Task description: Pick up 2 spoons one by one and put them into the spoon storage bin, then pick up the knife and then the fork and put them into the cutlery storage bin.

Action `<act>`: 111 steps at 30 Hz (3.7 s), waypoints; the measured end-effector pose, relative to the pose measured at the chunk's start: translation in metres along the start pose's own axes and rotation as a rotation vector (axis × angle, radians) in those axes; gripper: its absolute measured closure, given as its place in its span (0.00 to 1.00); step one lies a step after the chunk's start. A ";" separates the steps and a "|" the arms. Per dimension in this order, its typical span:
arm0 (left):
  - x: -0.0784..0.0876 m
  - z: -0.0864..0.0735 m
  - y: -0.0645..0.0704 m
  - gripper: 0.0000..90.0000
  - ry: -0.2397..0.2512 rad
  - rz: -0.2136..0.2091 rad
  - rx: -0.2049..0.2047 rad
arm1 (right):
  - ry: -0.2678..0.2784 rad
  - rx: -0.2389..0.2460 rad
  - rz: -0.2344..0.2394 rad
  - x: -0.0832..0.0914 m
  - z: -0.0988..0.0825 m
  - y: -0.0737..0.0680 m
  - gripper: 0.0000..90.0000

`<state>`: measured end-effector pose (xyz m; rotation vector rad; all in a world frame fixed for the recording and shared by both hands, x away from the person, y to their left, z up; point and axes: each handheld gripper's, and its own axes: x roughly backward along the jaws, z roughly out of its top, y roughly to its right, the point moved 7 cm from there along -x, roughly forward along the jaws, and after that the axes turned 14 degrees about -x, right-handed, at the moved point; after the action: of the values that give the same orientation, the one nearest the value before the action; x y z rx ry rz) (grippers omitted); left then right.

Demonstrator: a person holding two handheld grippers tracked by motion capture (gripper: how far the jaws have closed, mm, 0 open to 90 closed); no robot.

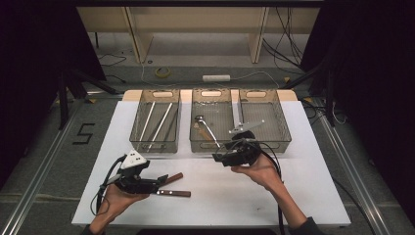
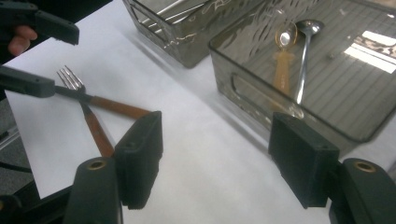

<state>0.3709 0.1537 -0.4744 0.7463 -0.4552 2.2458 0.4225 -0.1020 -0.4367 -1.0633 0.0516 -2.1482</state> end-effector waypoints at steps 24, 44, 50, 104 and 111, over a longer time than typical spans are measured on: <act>-0.020 0.003 -0.001 0.19 -0.250 -0.061 -0.103 | 0.089 -0.053 0.052 0.028 -0.052 0.012 0.36; -0.033 -0.008 -0.005 0.22 -0.419 -0.090 -0.130 | 0.099 -0.043 0.053 0.030 -0.068 0.010 0.32; -0.036 -0.013 -0.007 0.22 -0.465 -0.087 -0.137 | 0.093 -0.040 0.054 0.032 -0.073 0.009 0.32; -0.054 -0.028 0.000 0.74 -0.608 -0.195 -0.283 | 0.049 -0.013 0.052 0.030 -0.081 0.003 0.34; -0.055 -0.029 0.000 0.76 -0.615 -0.207 -0.268 | 0.053 -0.006 0.047 0.030 -0.081 0.003 0.34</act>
<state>0.3921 0.1400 -0.5310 1.2711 -0.9027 1.6896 0.3554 -0.1448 -0.4706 -0.9991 0.1074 -2.1354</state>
